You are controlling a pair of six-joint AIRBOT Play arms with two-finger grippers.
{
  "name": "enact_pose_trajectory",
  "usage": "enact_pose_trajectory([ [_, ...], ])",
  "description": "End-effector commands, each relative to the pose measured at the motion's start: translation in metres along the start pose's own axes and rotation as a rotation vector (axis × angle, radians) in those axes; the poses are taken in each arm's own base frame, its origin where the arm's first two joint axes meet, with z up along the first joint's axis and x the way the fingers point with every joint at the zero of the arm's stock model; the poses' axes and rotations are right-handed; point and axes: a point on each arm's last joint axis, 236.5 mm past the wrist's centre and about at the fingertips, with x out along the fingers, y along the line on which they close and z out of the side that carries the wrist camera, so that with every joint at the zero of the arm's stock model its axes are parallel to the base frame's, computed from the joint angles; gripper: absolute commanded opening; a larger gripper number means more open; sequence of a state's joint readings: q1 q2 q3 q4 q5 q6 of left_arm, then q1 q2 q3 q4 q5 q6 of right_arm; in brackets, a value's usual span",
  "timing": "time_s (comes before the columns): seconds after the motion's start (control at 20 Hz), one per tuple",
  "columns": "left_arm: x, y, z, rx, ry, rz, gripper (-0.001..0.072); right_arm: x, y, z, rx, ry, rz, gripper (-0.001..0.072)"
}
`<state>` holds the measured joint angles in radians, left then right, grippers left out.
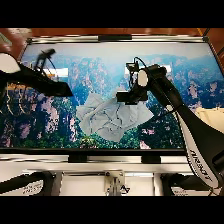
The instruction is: Fold the shirts.
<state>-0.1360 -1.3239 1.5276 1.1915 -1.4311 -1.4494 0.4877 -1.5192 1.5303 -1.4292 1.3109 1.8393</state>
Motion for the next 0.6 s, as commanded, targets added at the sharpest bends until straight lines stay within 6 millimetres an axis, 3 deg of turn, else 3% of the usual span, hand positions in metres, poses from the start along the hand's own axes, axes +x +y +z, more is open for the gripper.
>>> enact_pose_trajectory([
  [0.0, -0.067, 0.074, 0.016, -0.081, -0.097, 0.198, 0.0641, -0.003, -0.002, -0.016, -0.018, 0.063, -0.006, 0.0065],
  [0.1, -0.100, 0.137, 0.002, -0.179, -0.115, 0.357, 0.0650, -0.003, -0.002, -0.020, -0.017, 0.081, -0.009, 0.0065],
  [0.15, -0.106, 0.159, -0.012, -0.221, -0.092, 0.377, 0.0650, -0.003, -0.001, -0.021, -0.016, 0.085, -0.002, 0.0065],
  [0.35, -0.102, 0.226, -0.048, -0.378, -0.071, 0.420, 0.0645, -0.003, 0.009, -0.025, -0.030, 0.092, 0.014, 0.0066],
  [0.55, -0.098, 0.287, -0.062, -0.482, -0.150, 0.484, 0.0677, -0.001, 0.019, -0.030, -0.051, 0.101, 0.016, 0.0066],
])
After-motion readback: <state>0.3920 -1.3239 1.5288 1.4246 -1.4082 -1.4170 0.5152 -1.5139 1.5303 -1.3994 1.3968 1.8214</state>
